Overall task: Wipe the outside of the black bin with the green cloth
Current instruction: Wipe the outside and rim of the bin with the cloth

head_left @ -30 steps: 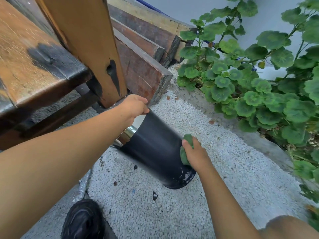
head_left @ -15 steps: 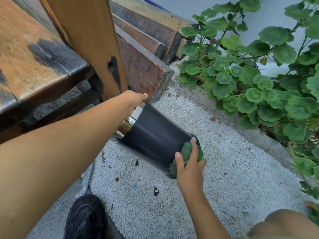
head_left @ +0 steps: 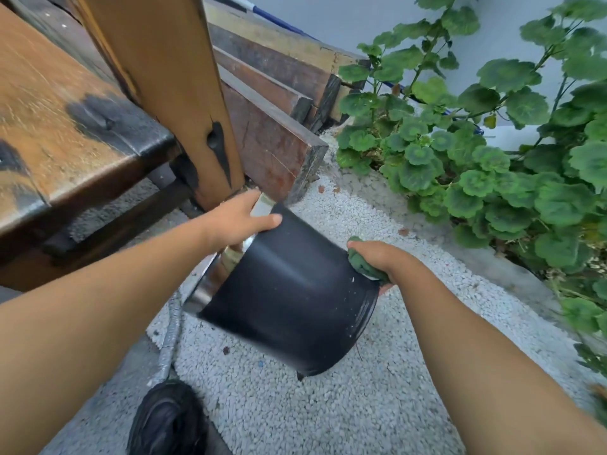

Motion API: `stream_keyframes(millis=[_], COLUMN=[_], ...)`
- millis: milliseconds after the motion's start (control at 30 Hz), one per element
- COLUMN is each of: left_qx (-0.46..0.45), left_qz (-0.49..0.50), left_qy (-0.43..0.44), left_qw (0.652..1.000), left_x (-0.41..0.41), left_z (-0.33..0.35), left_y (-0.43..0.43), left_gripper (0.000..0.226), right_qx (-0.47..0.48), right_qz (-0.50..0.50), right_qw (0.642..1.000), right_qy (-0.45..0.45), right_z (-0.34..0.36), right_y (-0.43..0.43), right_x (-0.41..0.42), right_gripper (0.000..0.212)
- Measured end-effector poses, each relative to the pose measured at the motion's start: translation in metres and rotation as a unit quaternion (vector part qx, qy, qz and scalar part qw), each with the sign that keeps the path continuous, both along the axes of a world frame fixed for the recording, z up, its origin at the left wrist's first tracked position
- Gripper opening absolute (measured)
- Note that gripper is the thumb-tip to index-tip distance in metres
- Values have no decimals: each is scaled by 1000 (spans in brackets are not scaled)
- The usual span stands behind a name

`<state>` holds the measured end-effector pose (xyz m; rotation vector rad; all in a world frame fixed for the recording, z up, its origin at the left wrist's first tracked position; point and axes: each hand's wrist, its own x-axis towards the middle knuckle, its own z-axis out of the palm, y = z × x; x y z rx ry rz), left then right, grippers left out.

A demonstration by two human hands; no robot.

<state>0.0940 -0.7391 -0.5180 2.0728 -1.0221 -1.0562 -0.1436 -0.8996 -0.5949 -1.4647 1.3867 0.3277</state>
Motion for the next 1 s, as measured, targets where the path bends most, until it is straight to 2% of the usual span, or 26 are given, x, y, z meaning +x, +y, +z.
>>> stream_keyframes(millis=[133, 233, 333, 400, 600, 700, 933, 1000], left_qx=[-6, -10, 0, 16, 52, 74, 81, 71], left_qz=[105, 165, 179, 179, 178, 190, 225, 232], left_qy=[120, 175, 165, 145, 122, 119, 104, 90], left_qw=[987, 971, 970, 973, 975, 972, 965, 966], left_x=[9, 17, 21, 21, 26, 30, 18, 14], left_z=[-37, -47, -55, -58, -58, -60, -51, -48], left_y=[22, 19, 8, 2, -3, -8, -14, -12], left_gripper=[60, 66, 64, 63, 63, 63, 65, 56], right_qx=[-135, -111, -98, -138, -291, -338, -343, -337], right_qz=[83, 79, 86, 57, -4, -38, -95, -93], right_qw=[987, 991, 991, 988, 955, 937, 928, 930], right_qy=[5, -17, -24, -29, -60, -74, -109, -115], right_z=[-22, -24, -24, -27, -37, -43, -73, -80], right_y=[5, 3, 10, 28, 108, 143, 209, 224], right_x=[26, 42, 45, 37, 6, -3, -18, -24], right_gripper=[47, 38, 52, 63, 61, 70, 77, 78])
